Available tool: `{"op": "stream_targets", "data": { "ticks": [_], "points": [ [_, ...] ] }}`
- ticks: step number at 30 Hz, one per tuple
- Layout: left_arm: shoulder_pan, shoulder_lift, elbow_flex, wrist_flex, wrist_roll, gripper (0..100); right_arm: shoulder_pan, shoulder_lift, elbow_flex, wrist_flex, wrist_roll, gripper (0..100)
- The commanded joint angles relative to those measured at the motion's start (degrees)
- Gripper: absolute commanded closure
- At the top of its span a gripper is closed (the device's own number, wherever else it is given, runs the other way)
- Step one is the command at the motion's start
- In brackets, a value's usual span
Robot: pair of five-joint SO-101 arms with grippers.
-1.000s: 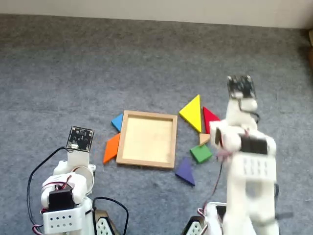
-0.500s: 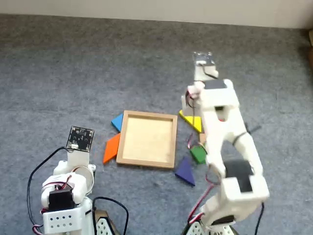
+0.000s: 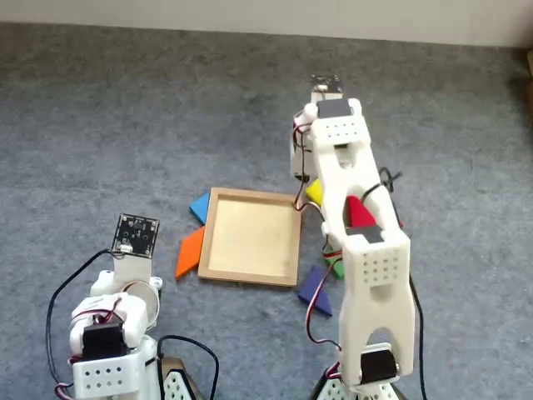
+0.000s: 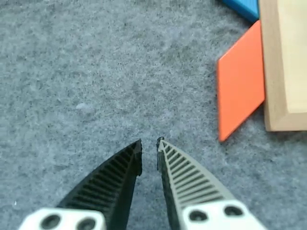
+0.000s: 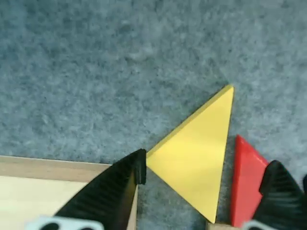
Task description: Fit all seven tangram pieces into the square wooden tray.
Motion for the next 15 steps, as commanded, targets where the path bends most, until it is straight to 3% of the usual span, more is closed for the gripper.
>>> {"op": "stream_targets", "data": {
  "ticks": [1,15],
  "points": [
    [-0.9,-2.1,-0.3,-0.8,0.0,93,-0.6,1.4,-9.8,4.3,-0.7,63.4],
    [-0.9,-2.1,-0.3,-0.7,0.0,93,-0.6,9.9,-15.5,6.5,-0.4,63.4]
  ]
}}
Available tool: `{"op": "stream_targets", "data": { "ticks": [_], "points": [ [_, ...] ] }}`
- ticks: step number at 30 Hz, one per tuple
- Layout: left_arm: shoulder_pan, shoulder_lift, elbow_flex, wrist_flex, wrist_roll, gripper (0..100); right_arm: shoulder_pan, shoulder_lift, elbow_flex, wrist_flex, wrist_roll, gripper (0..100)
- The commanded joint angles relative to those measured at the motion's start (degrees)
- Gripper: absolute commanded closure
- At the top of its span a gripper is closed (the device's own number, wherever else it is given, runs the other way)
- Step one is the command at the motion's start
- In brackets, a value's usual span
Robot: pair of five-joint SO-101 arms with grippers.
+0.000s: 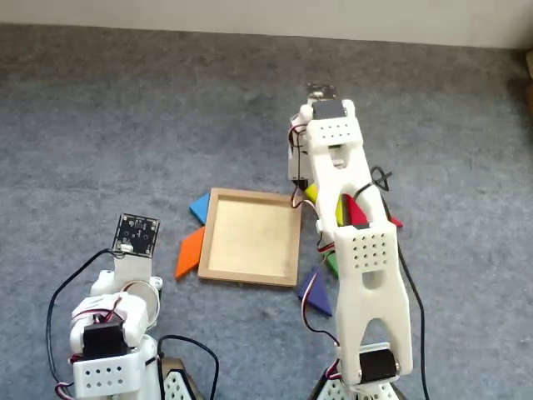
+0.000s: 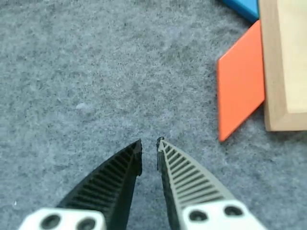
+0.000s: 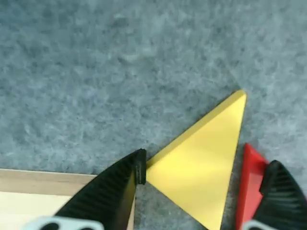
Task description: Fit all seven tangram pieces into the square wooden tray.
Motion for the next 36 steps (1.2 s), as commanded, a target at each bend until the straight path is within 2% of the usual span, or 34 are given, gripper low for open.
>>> {"op": "stream_targets", "data": {
  "ticks": [1,12,20,28,32,36],
  "points": [
    [-0.9,-2.1,-0.3,-0.7,0.0,93,-0.6,-1.5,-3.2,0.5,-0.3,63.4],
    [-0.9,-2.1,-0.3,-0.7,0.0,93,-0.5,-1.4,-2.8,0.8,1.8,63.4],
    [-0.9,-2.1,-0.3,-0.7,0.0,93,-0.8,-1.6,-6.5,8.1,4.7,63.4],
    [-0.9,-2.1,-0.2,-0.7,0.0,93,-0.6,-1.9,-10.0,8.7,5.5,63.4],
    [-0.9,-2.1,-0.2,-0.7,0.0,93,-0.5,-7.9,-8.0,8.8,7.4,63.4],
    [-0.9,-2.1,-0.2,-0.7,0.0,93,-0.3,-18.3,2.1,8.7,7.7,63.4]
  ]
}}
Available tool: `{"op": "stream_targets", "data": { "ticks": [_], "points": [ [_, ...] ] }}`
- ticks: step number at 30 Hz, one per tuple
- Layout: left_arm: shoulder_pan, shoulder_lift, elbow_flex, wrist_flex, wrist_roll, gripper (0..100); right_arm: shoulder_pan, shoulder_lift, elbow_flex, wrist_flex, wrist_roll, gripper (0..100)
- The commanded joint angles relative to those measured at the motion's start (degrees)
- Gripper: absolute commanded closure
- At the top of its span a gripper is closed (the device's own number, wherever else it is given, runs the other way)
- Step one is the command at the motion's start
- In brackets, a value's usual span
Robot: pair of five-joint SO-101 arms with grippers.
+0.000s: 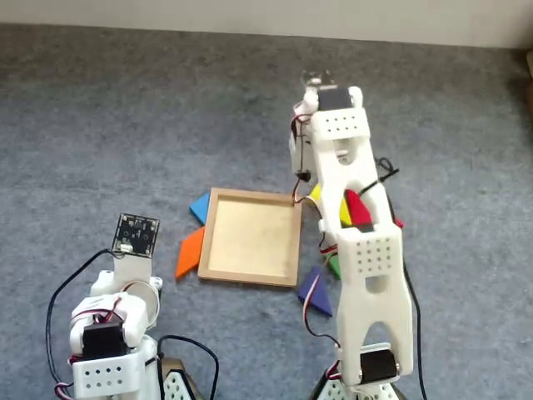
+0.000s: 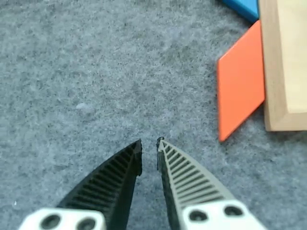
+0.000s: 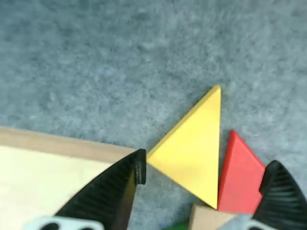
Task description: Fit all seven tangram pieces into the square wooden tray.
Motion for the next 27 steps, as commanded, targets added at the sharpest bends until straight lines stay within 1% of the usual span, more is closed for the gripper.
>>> {"op": "stream_targets", "data": {
  "ticks": [1,5,8,11,14,16,18,21,27],
  "points": [
    [-0.9,-2.1,-0.2,-0.7,0.0,93,-0.4,-13.7,7.6,1.2,0.8,63.4],
    [-0.9,-2.1,-0.2,-0.7,0.0,93,-0.7,-23.5,18.5,0.1,0.8,63.4],
    [-0.9,-2.1,-0.2,-0.7,0.0,93,-0.7,-31.2,28.5,-4.0,1.0,63.4],
    [-0.9,-2.1,-0.2,-0.7,0.0,93,-2.0,-40.0,42.3,-12.6,3.0,63.4],
    [-0.9,-2.1,-0.1,-1.3,0.0,93,-3.6,-47.5,58.0,-25.3,3.3,63.4],
    [-0.9,-2.1,0.2,-2.0,0.0,93,-3.6,-49.6,66.8,-34.1,3.3,63.5],
    [-0.9,-2.1,0.7,-2.9,0.0,93,-3.2,-49.3,73.5,-40.7,3.3,63.5],
    [-0.9,-2.1,0.7,-3.1,0.0,93,-2.8,-47.3,75.6,-45.8,3.3,63.5],
    [-0.9,-2.1,0.7,-3.1,0.0,93,-2.7,-39.5,70.6,-45.9,3.3,63.5]
  ]
}}
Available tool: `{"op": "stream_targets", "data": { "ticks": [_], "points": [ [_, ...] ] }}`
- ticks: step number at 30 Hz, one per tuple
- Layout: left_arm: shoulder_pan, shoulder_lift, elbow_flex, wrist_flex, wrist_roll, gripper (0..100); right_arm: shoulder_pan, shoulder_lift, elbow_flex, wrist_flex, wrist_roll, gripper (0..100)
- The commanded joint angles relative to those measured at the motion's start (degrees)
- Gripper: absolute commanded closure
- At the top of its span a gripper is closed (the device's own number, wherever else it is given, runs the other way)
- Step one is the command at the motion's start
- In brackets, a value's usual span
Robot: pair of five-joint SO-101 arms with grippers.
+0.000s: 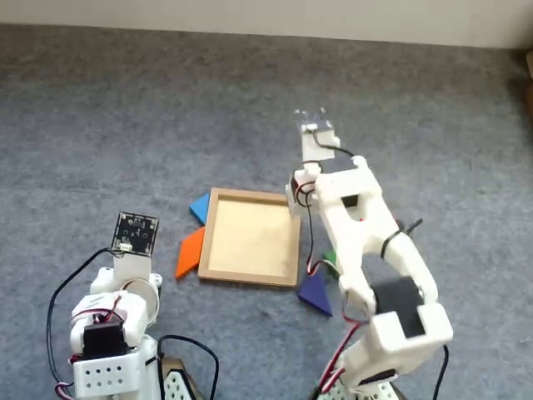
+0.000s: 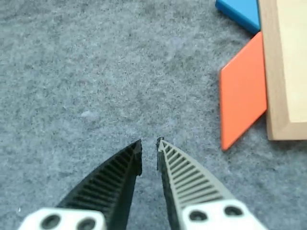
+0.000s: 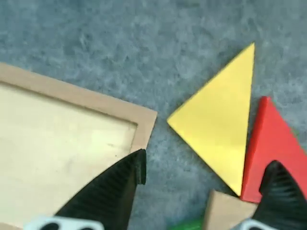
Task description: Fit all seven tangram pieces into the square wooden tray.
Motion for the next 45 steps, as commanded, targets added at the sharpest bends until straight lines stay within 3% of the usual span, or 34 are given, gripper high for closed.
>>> {"op": "stream_targets", "data": {
  "ticks": [1,11,19,31,35,42,45],
  "points": [
    [-0.9,-2.1,0.2,-1.1,0.0,93,0.3,2.0,-5.9,-1.0,0.6,63.5],
    [-0.8,-2.1,0.2,-1.1,0.0,93,0.5,12.3,-14.8,-1.0,0.6,63.5],
    [-0.7,-2.1,0.2,-1.1,0.0,93,0.5,17.6,-18.0,-1.0,3.5,73.8],
    [-0.7,-2.1,0.2,-1.1,0.0,93,2.2,19.5,-18.0,3.6,5.3,74.5],
    [-0.7,-2.1,0.2,-1.1,0.0,93,2.4,19.2,-18.6,5.1,5.4,73.9],
    [-0.7,-2.1,0.2,-1.1,0.0,93,0.7,19.3,-24.2,13.1,5.6,62.3],
    [-0.7,-2.1,0.2,-1.1,0.0,93,-0.7,19.3,-24.4,13.4,9.6,62.3]
  ]
}}
